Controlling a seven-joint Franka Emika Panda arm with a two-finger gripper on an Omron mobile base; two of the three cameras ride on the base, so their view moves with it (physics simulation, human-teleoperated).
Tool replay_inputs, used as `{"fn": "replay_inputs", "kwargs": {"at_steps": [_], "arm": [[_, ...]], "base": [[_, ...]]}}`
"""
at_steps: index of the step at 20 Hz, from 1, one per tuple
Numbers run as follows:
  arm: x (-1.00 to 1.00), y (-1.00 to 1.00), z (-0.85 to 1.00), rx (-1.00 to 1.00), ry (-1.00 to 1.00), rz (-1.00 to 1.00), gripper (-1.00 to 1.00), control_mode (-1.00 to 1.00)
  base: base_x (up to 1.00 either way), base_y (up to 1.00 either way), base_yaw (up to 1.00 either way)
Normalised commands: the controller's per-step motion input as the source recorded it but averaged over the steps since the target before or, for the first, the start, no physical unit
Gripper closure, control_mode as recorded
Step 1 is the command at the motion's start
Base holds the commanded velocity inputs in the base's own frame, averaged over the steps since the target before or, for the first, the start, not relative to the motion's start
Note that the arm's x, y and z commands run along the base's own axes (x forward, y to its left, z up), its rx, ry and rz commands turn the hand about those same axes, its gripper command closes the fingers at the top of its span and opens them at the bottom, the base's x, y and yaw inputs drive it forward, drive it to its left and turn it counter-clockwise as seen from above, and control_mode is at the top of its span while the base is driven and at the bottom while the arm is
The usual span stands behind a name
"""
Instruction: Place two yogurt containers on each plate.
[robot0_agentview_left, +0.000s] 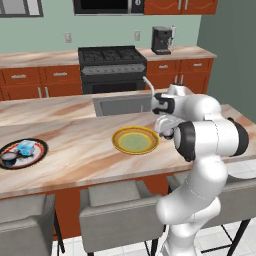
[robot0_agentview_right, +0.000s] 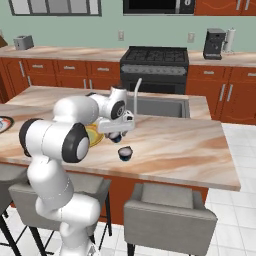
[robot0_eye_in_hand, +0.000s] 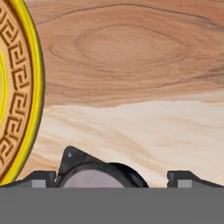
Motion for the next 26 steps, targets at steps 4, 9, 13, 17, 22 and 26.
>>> {"fn": "replay_inputs", "kwargs": {"at_steps": [4,9,13,17,22,26], "arm": [[0.0,-0.04,-0.16,0.14,0.0,0.11,-1.0,-1.0],[0.01,-0.05,-0.14,0.14,0.01,0.09,-1.0,-1.0],[0.0,-0.01,-0.13,0.11,0.01,0.08,1.0,-1.0],[0.0,0.0,-0.11,0.06,0.02,0.07,1.0,-1.0],[0.02,0.0,0.0,0.0,0.08,0.0,1.0,-1.0],[0.16,0.1,0.23,0.0,0.22,0.0,1.0,-1.0]], "base": [[0.0,0.0,0.0],[0.0,0.0,0.0],[0.0,0.0,0.0],[0.0,0.0,0.0],[0.0,0.0,0.0],[0.0,0.0,0.0]]}}
